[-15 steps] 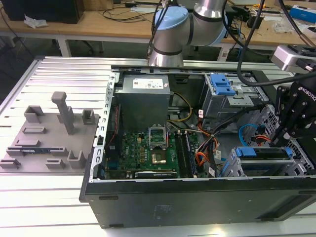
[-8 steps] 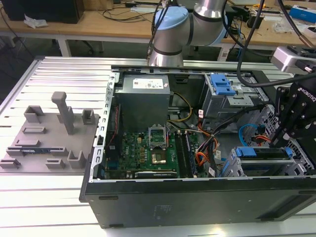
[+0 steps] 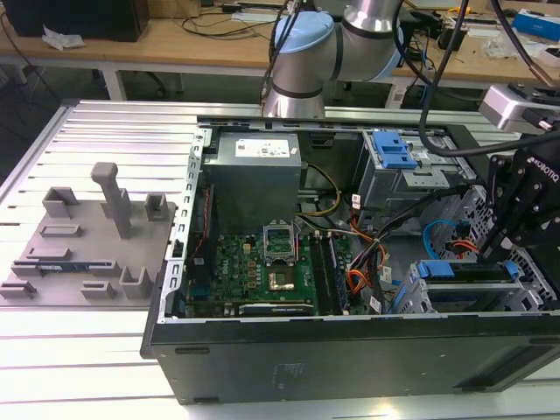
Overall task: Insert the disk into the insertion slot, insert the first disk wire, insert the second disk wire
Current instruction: 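Insert the first disk wire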
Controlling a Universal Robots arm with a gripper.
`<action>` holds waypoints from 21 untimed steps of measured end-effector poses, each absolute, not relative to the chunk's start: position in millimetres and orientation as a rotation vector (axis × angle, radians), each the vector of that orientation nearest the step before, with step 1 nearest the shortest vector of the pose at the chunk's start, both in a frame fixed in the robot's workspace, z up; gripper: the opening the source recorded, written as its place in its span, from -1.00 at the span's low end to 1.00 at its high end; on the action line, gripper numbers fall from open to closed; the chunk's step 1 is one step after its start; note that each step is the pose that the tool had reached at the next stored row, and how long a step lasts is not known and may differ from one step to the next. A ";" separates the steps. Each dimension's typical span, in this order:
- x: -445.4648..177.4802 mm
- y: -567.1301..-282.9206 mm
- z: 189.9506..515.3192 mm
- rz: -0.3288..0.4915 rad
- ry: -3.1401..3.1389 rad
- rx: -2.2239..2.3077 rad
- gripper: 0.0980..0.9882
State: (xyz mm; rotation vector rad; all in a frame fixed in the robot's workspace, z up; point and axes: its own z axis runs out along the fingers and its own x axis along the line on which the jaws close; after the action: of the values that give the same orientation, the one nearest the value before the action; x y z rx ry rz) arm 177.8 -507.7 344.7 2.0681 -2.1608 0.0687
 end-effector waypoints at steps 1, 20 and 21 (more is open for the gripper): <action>177.8 -507.7 344.5 0.069 -2.161 2.068 -0.85; 177.8 -508.6 335.9 0.071 -2.160 2.067 -0.85; 177.8 -508.7 335.1 0.071 -2.160 2.067 -0.85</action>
State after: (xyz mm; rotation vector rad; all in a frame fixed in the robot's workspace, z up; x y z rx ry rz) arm 177.8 -508.7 335.1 2.0668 -2.1596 0.0711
